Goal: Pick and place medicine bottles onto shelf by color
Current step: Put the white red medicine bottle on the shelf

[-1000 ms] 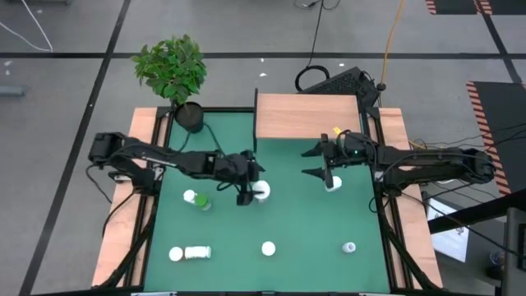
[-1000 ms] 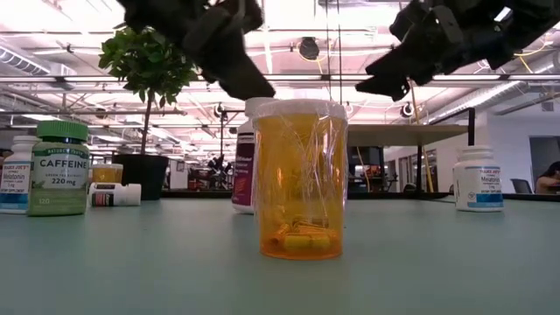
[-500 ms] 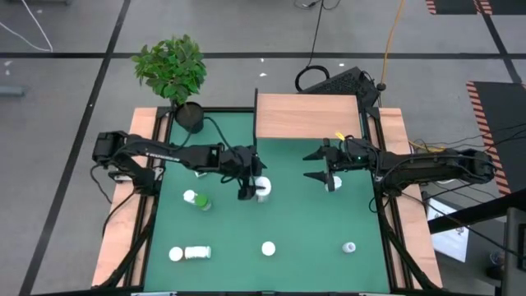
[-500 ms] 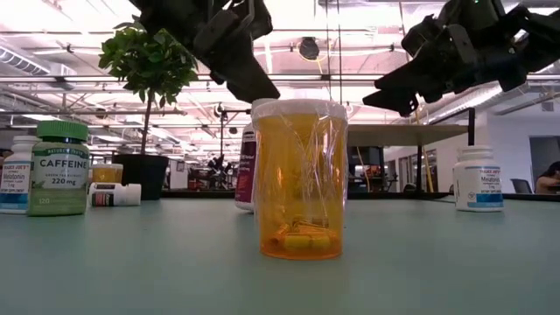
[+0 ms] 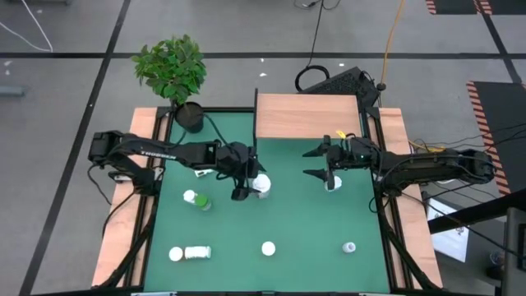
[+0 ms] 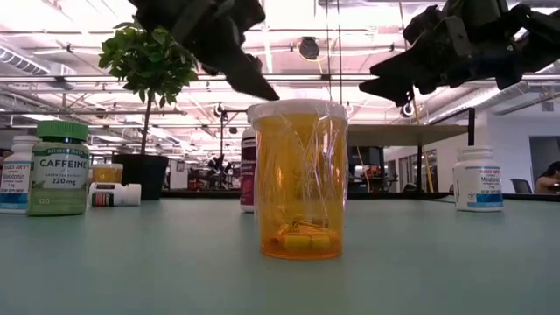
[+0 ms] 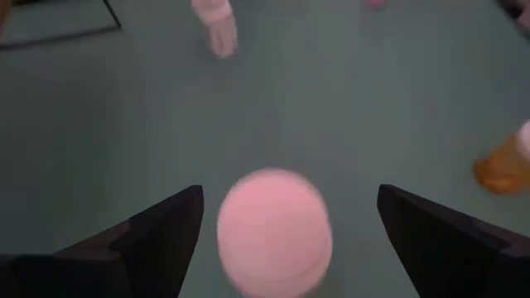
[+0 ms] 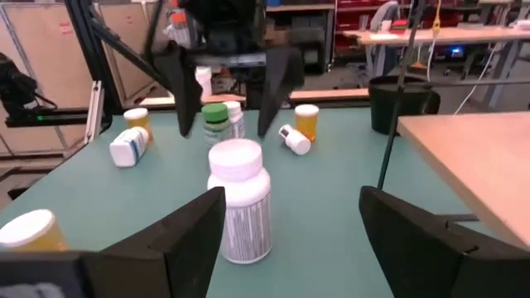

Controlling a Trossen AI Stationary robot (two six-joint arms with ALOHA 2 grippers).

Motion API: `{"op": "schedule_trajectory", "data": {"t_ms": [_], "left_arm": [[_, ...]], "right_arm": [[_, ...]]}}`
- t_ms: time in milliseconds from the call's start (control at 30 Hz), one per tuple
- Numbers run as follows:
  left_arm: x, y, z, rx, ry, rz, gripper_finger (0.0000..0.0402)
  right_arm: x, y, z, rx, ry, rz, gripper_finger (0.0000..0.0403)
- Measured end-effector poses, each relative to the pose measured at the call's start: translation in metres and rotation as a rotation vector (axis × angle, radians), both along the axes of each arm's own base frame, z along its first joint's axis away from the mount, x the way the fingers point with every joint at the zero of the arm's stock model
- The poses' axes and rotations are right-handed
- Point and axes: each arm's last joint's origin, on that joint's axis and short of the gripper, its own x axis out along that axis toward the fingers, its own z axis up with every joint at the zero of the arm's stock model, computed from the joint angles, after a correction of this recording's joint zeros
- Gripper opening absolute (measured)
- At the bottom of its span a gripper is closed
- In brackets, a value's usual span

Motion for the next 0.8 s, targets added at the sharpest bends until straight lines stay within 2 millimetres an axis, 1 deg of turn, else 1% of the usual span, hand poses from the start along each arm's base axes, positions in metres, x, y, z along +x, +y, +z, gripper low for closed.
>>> {"op": "schedule_trajectory", "data": {"t_ms": [67, 133, 167, 367, 467, 667, 800], "left_arm": [[0.004, 0.000, -0.007, 0.012, -0.002, -0.010, 0.0365], [0.006, 0.000, -0.018, 0.014, 0.044, -0.020, 0.0365], [0.008, 0.000, -0.021, 0.015, 0.047, -0.021, 0.0365], [0.010, 0.000, -0.022, 0.000, 0.041, -0.008, 0.0359], [0.010, 0.001, -0.022, -0.006, 0.039, -0.001, 0.0332], [0.008, 0.014, -0.024, -0.032, 0.073, 0.082, 0.0237], [0.007, 0.022, -0.023, -0.040, 0.076, 0.131, 0.0234]], "right_arm": [[0.000, 0.000, 0.000, 0.001, 0.004, 0.000, 0.0275], [0.000, 0.000, 0.000, -0.002, 0.002, 0.000, 0.0275], [0.000, 0.000, 0.000, -0.002, 0.001, 0.000, 0.0275], [0.000, 0.000, 0.000, -0.007, 0.001, 0.000, 0.0275], [0.000, 0.000, -0.001, -0.019, 0.005, 0.002, 0.0275], [0.000, 0.000, -0.001, -0.026, 0.008, 0.003, 0.0275], [0.000, 0.000, -0.001, -0.030, 0.008, 0.004, 0.0275]]}}
